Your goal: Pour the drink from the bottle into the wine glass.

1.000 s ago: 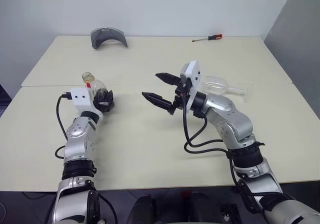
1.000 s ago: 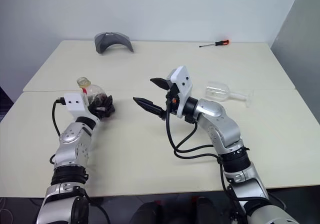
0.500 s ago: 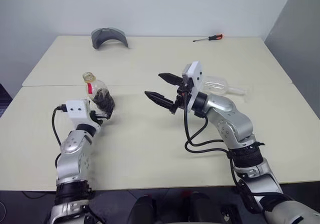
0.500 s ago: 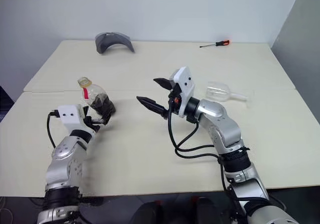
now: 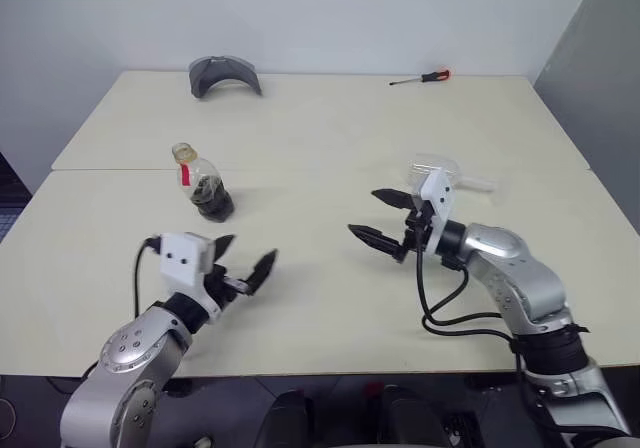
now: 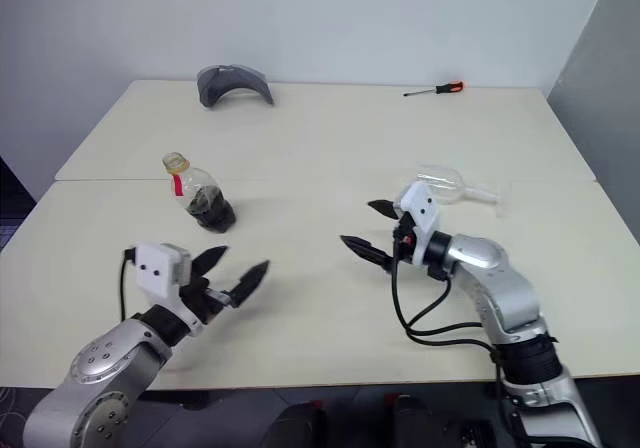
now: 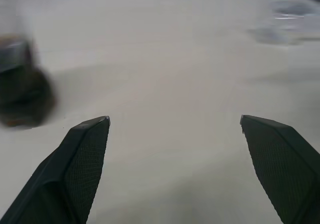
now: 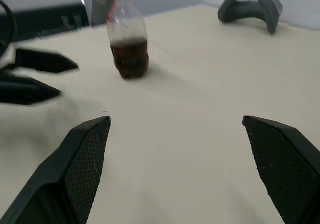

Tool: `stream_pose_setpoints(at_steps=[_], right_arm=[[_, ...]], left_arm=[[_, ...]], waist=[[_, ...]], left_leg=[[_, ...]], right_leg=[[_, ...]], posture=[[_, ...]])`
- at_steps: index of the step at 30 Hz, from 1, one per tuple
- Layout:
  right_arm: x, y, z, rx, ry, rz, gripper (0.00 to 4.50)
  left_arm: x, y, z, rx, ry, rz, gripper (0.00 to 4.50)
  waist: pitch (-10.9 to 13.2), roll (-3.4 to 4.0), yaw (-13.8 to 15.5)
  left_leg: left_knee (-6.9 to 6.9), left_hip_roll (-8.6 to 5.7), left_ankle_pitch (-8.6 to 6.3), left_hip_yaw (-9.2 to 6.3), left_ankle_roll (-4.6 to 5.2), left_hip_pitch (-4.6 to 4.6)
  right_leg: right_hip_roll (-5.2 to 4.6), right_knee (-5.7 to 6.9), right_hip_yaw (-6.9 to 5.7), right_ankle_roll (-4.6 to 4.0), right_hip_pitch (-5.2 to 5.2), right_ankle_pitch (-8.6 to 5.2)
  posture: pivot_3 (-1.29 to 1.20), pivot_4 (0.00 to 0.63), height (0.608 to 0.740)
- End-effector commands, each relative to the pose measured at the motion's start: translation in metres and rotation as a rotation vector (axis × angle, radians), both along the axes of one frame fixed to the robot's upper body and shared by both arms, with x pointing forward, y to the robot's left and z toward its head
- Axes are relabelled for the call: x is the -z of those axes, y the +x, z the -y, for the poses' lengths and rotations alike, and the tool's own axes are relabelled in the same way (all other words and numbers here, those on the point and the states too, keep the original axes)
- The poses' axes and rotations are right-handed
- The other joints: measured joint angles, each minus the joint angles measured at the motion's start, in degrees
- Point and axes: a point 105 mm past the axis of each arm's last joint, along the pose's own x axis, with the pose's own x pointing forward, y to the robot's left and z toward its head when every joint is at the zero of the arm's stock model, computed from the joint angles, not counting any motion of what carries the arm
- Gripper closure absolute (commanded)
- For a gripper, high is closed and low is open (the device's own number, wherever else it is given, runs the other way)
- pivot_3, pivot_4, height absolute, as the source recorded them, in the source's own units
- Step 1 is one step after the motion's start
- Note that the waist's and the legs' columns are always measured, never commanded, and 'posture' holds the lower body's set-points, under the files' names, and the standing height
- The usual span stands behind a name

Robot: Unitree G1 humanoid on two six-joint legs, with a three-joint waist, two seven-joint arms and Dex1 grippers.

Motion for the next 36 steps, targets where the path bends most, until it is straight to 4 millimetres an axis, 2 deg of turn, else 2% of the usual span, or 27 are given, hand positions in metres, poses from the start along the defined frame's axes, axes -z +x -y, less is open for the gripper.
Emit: stream_pose_setpoints(at_steps=[1,7,15,23,26,36], right_arm=[[-0.013,0.019,0.029,0.122,-0.095,0.128,0.0],[-0.005,0.043,0.069,0.27,-0.396,0.297,0.0],[-0.006,0.069,0.103,0.411,-0.582,0.439,0.0],[-0.001,0.075,0.118,0.417,-0.705,0.479,0.0],[-0.002,0.083,0.128,0.445,-0.769,0.493,0.0],[-0.003,0.107,0.135,0.493,-0.823,0.497,0.0]], left_arm=[[-0.018,-0.013,0.032,0.269,-0.039,0.005,0.03],[-0.027,-0.019,0.052,0.511,-0.056,-0.034,0.03],[-0.028,0.006,0.051,0.553,0.02,0.011,0.03],[-0.027,0.014,0.051,0.529,0.017,0.035,0.03],[-0.027,0.012,0.052,0.533,0.017,0.037,0.03],[-0.031,0.016,0.051,0.529,0.029,0.052,0.03]], waist=[[0.0,0.0,0.0],[0.0,0.04,-0.2],[0.0,0.06,-0.2],[0.0,0.06,-0.2],[0.0,0.07,-0.3],[0.0,0.07,-0.4]], left_leg=[[0.0,0.0,0.0,0.01,0.0,0.01],[-0.03,0.02,0.11,0.07,-0.2,0.0],[-0.02,0.03,0.13,0.14,-0.24,0.01],[-0.01,0.04,0.13,0.21,-0.24,0.01],[-0.01,0.04,0.13,0.28,-0.24,0.02],[0.01,0.06,0.14,0.38,-0.24,0.03]], right_leg=[[0.01,0.0,0.0,0.0,0.01,0.0],[0.06,-0.01,0.05,-0.05,-0.02,-0.04],[0.1,-0.02,0.13,-0.06,-0.03,-0.04],[0.08,-0.01,0.2,-0.06,-0.04,-0.04],[0.09,0.01,0.26,-0.06,-0.06,-0.04],[0.09,0.01,0.32,-0.06,-0.07,-0.04]], posture=[[0.0,0.15,0.74],[0.0,0.15,0.74],[0.0,0.15,0.74],[0.0,0.15,0.74],[0.0,0.15,0.74],[0.0,0.15,0.74]])
